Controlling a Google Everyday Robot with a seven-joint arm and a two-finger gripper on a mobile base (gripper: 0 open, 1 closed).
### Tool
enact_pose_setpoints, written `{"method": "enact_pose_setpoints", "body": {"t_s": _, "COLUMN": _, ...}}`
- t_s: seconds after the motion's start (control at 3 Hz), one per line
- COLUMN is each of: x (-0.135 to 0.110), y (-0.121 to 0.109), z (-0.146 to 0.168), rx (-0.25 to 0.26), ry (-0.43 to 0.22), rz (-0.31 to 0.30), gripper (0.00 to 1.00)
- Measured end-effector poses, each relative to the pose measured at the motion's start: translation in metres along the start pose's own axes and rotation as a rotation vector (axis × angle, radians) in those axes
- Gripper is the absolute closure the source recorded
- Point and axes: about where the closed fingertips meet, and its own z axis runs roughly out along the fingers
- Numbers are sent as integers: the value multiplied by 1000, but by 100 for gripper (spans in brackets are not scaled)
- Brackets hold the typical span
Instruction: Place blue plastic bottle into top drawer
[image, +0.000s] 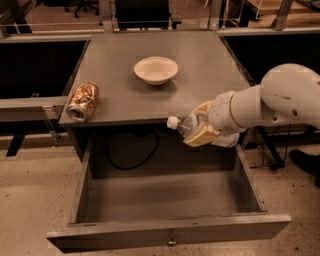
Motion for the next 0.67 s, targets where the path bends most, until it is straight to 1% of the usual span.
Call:
{"method": "enact_pose_setpoints", "body": {"t_s": 0.33, "x": -8, "y": 6, "z": 5, "rx": -77, "ry": 5, "rz": -44, "gripper": 100}}
{"method": "enact_pose_setpoints", "body": {"t_s": 0.67, "x": -8, "y": 10, "z": 6, "rx": -91, "ry": 4, "rz": -39, "gripper": 100}}
